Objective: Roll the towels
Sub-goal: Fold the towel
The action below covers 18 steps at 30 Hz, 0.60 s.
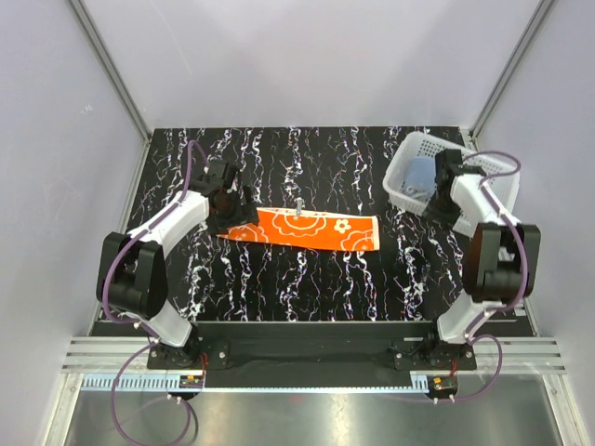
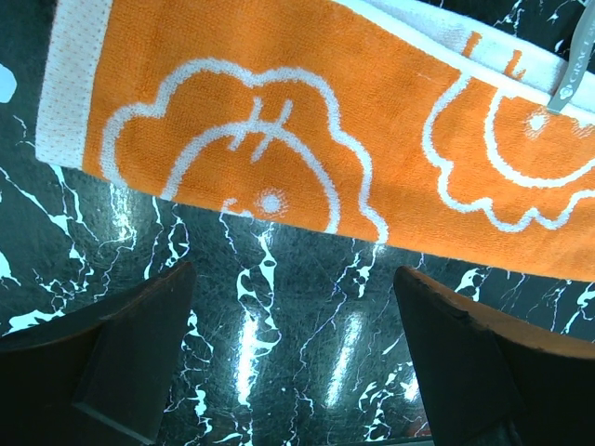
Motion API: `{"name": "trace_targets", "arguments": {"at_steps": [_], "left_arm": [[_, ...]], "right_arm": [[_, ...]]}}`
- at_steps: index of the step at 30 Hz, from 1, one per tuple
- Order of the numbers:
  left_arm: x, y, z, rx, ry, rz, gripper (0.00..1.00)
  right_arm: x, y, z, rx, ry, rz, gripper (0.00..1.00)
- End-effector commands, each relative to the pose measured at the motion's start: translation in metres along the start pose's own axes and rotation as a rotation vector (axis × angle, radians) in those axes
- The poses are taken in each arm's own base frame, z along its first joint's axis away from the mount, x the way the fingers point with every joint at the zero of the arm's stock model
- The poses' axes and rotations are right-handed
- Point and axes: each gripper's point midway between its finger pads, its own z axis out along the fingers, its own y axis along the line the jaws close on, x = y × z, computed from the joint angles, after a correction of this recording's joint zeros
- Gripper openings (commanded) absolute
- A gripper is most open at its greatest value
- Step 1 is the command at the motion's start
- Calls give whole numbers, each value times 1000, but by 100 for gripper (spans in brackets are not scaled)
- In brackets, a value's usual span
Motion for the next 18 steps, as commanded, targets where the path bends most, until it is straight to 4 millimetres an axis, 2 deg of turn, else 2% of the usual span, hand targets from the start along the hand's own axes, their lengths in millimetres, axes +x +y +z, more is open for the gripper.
{"name": "trace_targets", "arguments": {"at_steps": [1,3,4,6,7,9,10,12,13,15,18], "left_arm": [[-9,-13,-9,62,-45,16,93],[-8,-14,-9,62,-39,17,93],[-7,-13,-8,60,-39,19,93],[-7,-14,-8,63,-39,20,93],[-6,-14,-8,64,-35,19,93],[-6,-15,-8,65,-34,22,93],[-6,-14,-8,63,-34,22,93],[-6,-15,-8,64,-34,24,93],[-5,-15,-8,63,-32,24,93],[-5,-14,-8,58,-31,29,93],[-4,-15,-7,60,-32,31,93]], "right_arm": [[-51,-15,3,101,-99,-71,46],[-64,-20,11,132,-106,-75,46],[-77,-21,15,140,-116,-71,46],[-90,-26,19,163,-120,-55,46],[-106,-28,21,172,-130,-41,45],[-116,-32,23,193,-128,-33,45],[-130,-35,23,195,-142,-9,45],[-138,-45,20,227,-140,14,45],[-149,-48,15,236,-159,43,45],[-155,-64,12,277,-170,77,45],[-164,-79,16,290,-179,125,46]]}}
